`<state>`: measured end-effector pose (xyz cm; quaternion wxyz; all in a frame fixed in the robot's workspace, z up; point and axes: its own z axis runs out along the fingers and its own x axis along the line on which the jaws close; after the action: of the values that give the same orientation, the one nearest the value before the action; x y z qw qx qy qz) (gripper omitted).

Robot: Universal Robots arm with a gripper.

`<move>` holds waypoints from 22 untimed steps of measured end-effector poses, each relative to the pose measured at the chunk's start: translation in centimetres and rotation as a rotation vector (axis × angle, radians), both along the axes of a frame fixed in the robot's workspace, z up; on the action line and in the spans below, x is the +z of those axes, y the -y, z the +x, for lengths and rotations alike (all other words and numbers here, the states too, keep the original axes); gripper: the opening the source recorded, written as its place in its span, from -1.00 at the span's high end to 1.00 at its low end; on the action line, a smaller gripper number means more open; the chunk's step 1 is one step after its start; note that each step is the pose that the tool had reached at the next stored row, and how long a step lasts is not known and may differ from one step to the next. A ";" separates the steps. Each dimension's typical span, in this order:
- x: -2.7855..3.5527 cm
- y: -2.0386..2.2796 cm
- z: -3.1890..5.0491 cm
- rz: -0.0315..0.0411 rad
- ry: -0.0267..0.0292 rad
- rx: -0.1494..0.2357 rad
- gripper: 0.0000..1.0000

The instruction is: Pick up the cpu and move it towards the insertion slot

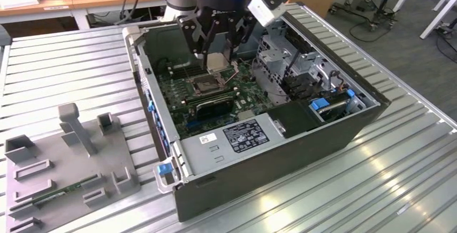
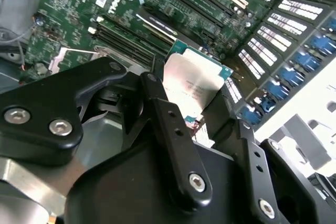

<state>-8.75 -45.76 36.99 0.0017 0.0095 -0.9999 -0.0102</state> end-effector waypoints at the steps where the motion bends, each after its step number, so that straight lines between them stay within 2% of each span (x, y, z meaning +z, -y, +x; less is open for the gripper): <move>1: 0.00 0.00 0.23 0.0000 0.0000 0.000 -0.09; 9: 0.00 0.00 2.41 0.0000 0.0000 0.000 -0.09; 12: 0.00 0.00 2.98 0.0000 0.0000 0.000 -0.09; 22: -0.01 -0.06 3.19 0.0000 0.0001 0.000 -0.09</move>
<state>-5.56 -45.70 36.99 0.0017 0.0096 -0.9999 -0.0102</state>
